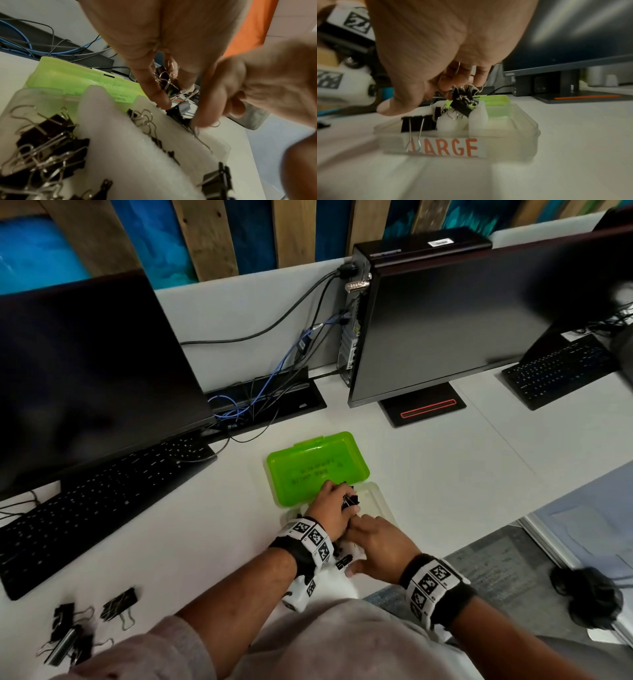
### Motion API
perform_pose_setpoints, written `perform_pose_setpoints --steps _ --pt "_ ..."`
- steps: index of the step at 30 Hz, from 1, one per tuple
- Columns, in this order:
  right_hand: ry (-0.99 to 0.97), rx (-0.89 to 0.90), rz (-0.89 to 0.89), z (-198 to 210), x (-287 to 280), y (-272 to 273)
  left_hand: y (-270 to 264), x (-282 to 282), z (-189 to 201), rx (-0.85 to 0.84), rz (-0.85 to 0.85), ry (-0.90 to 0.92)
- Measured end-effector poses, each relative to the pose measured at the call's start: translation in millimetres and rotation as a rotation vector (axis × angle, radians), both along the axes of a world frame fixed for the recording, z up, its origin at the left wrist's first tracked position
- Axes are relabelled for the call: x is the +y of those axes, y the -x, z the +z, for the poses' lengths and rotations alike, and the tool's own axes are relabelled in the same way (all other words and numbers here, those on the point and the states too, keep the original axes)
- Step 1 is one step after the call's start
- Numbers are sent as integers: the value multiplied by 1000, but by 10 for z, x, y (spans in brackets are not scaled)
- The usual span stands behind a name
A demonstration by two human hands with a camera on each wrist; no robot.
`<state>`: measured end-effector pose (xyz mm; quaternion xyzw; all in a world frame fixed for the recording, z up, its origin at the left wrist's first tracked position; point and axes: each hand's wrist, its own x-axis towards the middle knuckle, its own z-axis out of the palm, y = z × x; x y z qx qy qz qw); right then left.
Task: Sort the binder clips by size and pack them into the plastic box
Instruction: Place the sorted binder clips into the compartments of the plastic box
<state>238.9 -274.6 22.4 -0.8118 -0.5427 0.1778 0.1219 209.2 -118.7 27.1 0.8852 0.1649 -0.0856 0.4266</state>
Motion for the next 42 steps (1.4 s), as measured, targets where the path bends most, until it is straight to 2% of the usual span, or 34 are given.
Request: perform_pose_setpoints --steps 2,5,8,10,13,15,17,19,25,29,36,42 --pt "94 -63 101 -40 13 10 -7 11 -10 9 -2 -5" --pt "98 -120 151 -71 22 47 -8 32 -24 9 9 -3" --pt "-14 -8 94 -24 -17 38 -3 50 -46 9 11 3" --pt "-83 138 -16 47 -67 17 3 56 -61 3 14 8" --pt "-243 300 -310 89 -136 -56 11 55 -77 -11 19 10" --pt "-310 299 -515 62 -157 -122 9 53 -85 -13 19 4" --pt "-254 256 -614 8 -142 -168 0 52 -86 -10 17 -4" --pt "-191 232 -599 -16 -84 -155 -11 51 -88 -7 21 -7" --pt "-230 320 -556 -21 86 -58 -7 61 -92 -4 25 -11" --pt "-160 271 -503 -78 99 -55 -17 84 -78 17 16 -28" --pt "-161 295 -608 -107 92 -90 -30 104 -35 76 -13 -86" --pt "-138 229 -570 -115 120 -112 -45 106 4 102 -49 -132"
